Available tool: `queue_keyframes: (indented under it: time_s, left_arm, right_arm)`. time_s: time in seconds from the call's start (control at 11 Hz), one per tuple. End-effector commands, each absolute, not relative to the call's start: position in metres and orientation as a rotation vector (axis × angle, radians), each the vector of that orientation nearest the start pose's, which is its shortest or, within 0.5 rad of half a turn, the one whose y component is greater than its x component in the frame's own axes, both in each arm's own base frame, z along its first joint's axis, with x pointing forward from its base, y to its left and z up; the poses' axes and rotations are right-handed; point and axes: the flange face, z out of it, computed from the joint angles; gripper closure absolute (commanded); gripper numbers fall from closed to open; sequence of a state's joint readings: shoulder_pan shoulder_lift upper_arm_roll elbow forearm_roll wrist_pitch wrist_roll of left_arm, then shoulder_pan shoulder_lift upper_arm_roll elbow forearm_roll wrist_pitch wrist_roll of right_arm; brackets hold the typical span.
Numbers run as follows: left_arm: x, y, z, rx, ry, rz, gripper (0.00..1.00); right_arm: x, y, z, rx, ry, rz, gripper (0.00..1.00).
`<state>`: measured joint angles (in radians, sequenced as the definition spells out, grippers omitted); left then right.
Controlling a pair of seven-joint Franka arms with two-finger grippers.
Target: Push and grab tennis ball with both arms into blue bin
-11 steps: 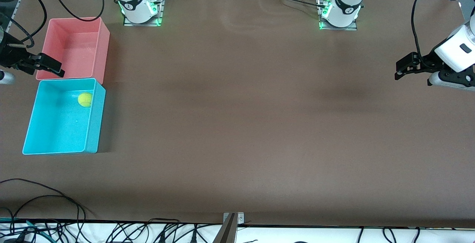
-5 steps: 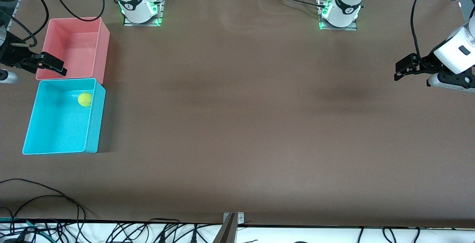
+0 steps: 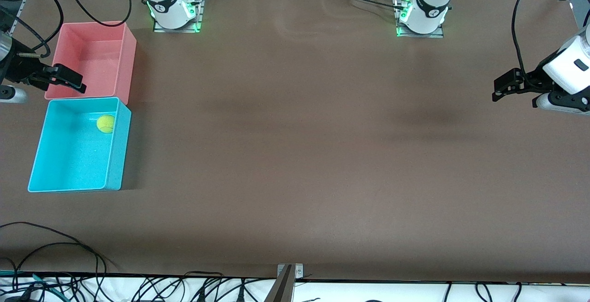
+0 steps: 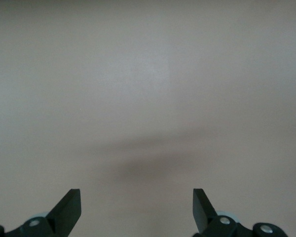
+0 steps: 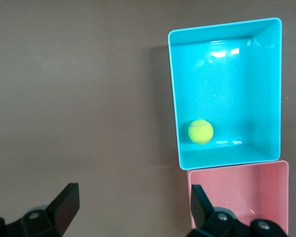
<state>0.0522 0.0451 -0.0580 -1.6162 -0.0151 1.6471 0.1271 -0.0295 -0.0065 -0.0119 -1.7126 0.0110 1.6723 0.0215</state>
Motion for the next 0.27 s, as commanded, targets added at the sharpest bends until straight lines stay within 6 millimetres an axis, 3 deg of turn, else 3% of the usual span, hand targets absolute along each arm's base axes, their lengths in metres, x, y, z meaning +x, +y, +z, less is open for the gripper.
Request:
queue_keyframes:
  time_s: [0.0,0.18]
  left_arm:
    - [0.5738,-0.0015,0.5898,-3.163,0.192,0.034,0.00]
    - [0.5748,-0.0022,0.5858,-3.164,0.194,0.046,0.00]
  right_arm:
    - [0.5527,-0.0238,0.5780,-3.115,0.095,0.054,0.00]
    - [0.5529,-0.0240,0.5781,-3.116,0.094,0.052,0.00]
